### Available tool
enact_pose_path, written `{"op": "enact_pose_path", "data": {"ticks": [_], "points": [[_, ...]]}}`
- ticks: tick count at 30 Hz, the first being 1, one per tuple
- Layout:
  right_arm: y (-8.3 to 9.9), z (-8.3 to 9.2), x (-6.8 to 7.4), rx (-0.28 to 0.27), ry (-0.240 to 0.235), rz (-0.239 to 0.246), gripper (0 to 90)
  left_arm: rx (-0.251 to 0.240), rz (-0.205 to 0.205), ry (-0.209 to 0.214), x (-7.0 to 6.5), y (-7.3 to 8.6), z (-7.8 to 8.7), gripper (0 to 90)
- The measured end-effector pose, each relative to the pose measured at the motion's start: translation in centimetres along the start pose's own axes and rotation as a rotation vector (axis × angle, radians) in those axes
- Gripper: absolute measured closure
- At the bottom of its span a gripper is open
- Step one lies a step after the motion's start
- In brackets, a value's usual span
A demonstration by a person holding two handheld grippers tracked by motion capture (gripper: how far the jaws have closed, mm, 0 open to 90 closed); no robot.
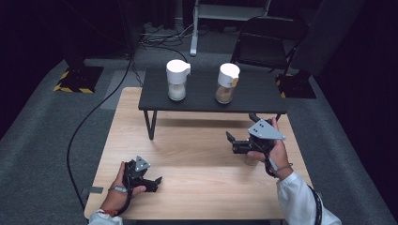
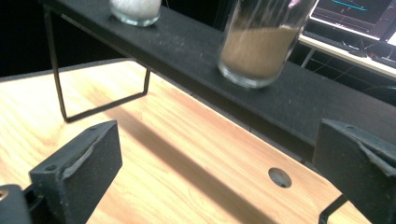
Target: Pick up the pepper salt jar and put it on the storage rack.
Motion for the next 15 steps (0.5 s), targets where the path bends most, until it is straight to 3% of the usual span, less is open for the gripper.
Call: {"op": "enact_pose_path", "data": {"ticks": [15], "points": [[4.1,2.5,0.8,0.037,0.029,0.033,1.1,0.0,0.0,0.0,0.0,0.0,0.0,0.1]]}}
Point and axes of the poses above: each handheld gripper's, and its own axes: z roughly backward along the jaws, y roughly out of its underside, x roughly to its left, the point moved 3 cm from there along -z, roughly forward along the jaws, and after that the axes turned 1 degree about x, right-handed, at the moved point
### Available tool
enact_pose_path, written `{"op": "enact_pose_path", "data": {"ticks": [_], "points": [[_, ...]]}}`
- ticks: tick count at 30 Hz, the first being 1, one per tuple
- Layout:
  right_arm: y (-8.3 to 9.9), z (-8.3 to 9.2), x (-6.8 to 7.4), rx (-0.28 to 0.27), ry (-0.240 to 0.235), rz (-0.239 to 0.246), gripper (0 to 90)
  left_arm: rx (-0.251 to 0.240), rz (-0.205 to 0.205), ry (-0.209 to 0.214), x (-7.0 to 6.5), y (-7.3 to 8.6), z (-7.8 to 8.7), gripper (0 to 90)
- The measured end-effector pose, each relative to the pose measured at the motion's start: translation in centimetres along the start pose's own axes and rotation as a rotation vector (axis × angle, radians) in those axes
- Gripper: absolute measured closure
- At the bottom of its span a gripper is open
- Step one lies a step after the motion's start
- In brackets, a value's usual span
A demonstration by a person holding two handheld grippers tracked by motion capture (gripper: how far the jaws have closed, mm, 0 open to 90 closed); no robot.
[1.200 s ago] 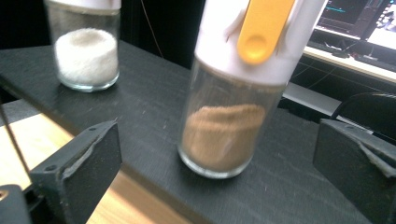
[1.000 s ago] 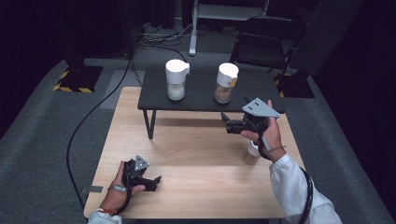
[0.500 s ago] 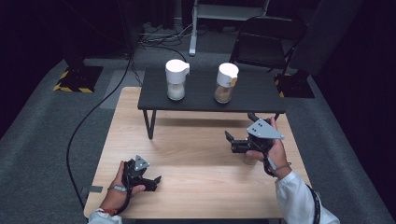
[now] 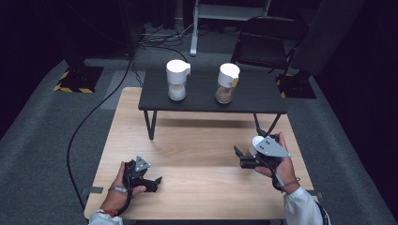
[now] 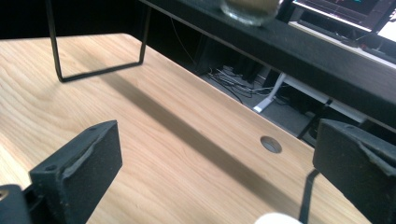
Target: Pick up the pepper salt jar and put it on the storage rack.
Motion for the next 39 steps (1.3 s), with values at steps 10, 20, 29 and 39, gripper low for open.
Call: {"op": "enact_pose_path", "data": {"ticks": [10,20,29,39], "points": [[2.6,1.6,0.2,0.031,0.013,-0.005,1.1,0.0,0.0,0.0,0.0,0.0,0.0,0.1],[4.9,3.3,0.6,0.058,0.032,0.014,1.1,0.0,0.0,0.0,0.0,0.0,0.0,0.1],[6.7,4.2,0.6,0.106,0.046,0.014,1.1,0.0,0.0,0.0,0.0,0.0,0.0,0.1],[8.6,4.0,0.5,0.202,0.055,-0.01,1.1,0.0,0.0,0.0,0.0,0.0,0.0,0.1]]}}
Point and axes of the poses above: each handheld gripper's, and its own axes: z roughly backward along the jaws, y roughly out of its underside, x roughly to its left, the point moved 3 cm from there along -z, roughly forward along the jaws, and after that the axes turned 1 degree about x, right-handed, at the moved point
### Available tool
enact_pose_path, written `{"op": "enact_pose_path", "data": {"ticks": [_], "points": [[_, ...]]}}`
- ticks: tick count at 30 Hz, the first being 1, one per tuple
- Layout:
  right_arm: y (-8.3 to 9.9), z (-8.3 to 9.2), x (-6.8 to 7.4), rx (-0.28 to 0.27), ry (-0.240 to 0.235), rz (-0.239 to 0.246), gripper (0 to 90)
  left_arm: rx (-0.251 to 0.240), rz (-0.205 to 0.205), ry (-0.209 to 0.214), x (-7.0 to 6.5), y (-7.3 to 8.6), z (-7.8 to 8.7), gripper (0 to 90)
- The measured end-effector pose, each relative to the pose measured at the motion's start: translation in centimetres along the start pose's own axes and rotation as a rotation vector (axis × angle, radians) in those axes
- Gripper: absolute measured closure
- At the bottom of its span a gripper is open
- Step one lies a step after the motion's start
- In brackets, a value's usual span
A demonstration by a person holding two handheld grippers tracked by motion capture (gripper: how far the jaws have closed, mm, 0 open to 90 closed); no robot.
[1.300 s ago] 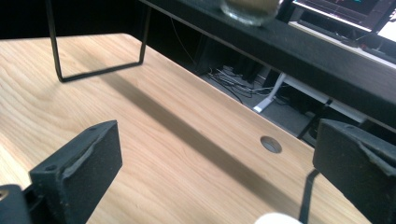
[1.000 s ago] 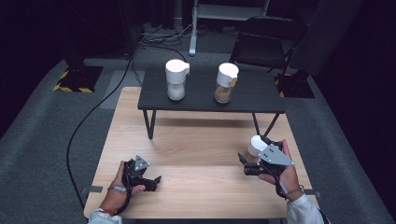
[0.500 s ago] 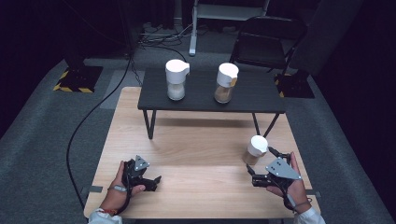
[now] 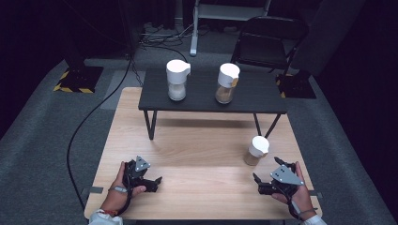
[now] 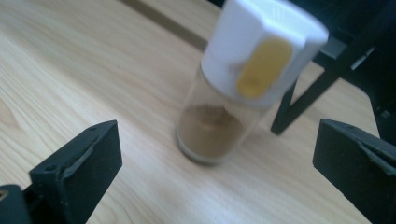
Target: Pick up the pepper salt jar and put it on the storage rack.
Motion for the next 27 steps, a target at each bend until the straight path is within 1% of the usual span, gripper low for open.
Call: {"op": "enact_pose_path", "data": {"ticks": [2,5,11,13,14,16,18,22,27], "points": [[0.4,-0.1,-0.1,0.017,-0.002,-0.013,1.1,0.0,0.0,0.0,0.0,0.0,0.0,0.1],[0.9,-0.2,-0.2,0.044,0.005,-0.009,1.1,0.0,0.0,0.0,0.0,0.0,0.0,0.1],[1.8,-0.5,-0.6,0.091,0.009,-0.028,1.1,0.0,0.0,0.0,0.0,0.0,0.0,0.1],[2.1,-0.7,-0.8,0.107,0.007,-0.047,1.1,0.0,0.0,0.0,0.0,0.0,0.0,0.1],[2.2,-0.8,-1.0,0.115,0.005,-0.06,1.1,0.0,0.0,0.0,0.0,0.0,0.0,0.1],[2.5,-1.0,-1.5,0.13,-0.012,-0.109,1.1,0.0,0.0,0.0,0.0,0.0,0.0,0.1],[2.5,-1.1,-1.8,0.15,-0.01,-0.123,1.1,0.0,0.0,0.0,0.0,0.0,0.0,0.1],[2.8,-1.2,-2.9,0.168,-0.02,-0.204,1.2,0.0,0.0,0.0,0.0,0.0,0.0,0.1],[3.1,-1.4,-4.0,0.199,-0.02,-0.288,1.7,0.0,0.0,0.0,0.0,0.0,0.0,0.1]]}}
Point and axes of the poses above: each handheld gripper's, and its own axes: z roughly backward along the jaws, y roughly out of its underside, x roughly to its left, the point moved 3 cm from there along -z, roughly forward along the jaws, and after that the axes turned 1 degree about x, right-handed, at the moved point
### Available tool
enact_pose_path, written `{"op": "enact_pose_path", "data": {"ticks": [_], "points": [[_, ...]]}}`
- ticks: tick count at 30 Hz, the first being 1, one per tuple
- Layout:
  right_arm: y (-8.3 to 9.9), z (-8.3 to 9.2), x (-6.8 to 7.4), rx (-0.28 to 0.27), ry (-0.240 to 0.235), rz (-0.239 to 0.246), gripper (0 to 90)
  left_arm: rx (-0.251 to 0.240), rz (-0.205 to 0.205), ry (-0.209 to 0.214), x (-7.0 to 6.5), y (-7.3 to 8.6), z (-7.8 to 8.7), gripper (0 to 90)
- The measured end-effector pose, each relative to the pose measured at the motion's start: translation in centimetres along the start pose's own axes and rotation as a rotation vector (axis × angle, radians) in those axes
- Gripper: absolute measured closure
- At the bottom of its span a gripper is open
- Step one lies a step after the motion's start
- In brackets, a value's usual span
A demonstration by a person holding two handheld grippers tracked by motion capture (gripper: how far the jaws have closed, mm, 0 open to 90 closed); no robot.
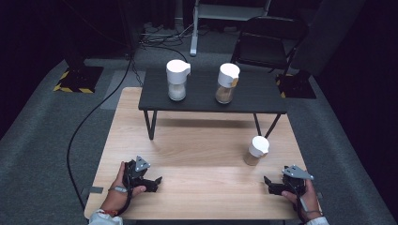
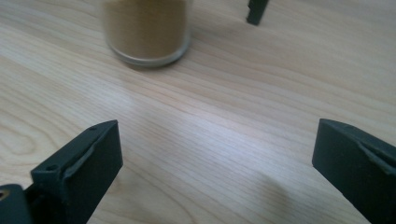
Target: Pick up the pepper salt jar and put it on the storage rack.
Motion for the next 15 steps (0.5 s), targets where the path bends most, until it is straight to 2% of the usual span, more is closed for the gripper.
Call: {"op": "enact_pose_path", "data": {"ticks": [5,8,10,15], "points": [[-0.3,-0.2,-1.4,0.036,-0.027,-0.098,1.7,0.0,0.0,0.0,0.0,0.0,0.0,0.1],[-0.5,-0.4,-1.9,0.056,-0.035,-0.119,1.8,0.0,0.0,0.0,0.0,0.0,0.0,0.0],[-0.8,-0.6,-2.1,0.083,-0.025,-0.128,1.8,0.0,0.0,0.001,0.0,0.0,0.0,0.1],[-1.1,-0.8,-2.0,0.109,-0.005,-0.114,0.4,0.0,0.0,0.001,0.0,0.0,0.0,0.1]]}}
Point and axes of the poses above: each handheld gripper's, and its own axes: z roughly backward along the jaws, y roughly out of its underside, x roughly to its left, the point moved 3 cm from there along -z, roughly forward along the jaws, and after that the axes turned 1 degree about x, right-handed, at the moved point
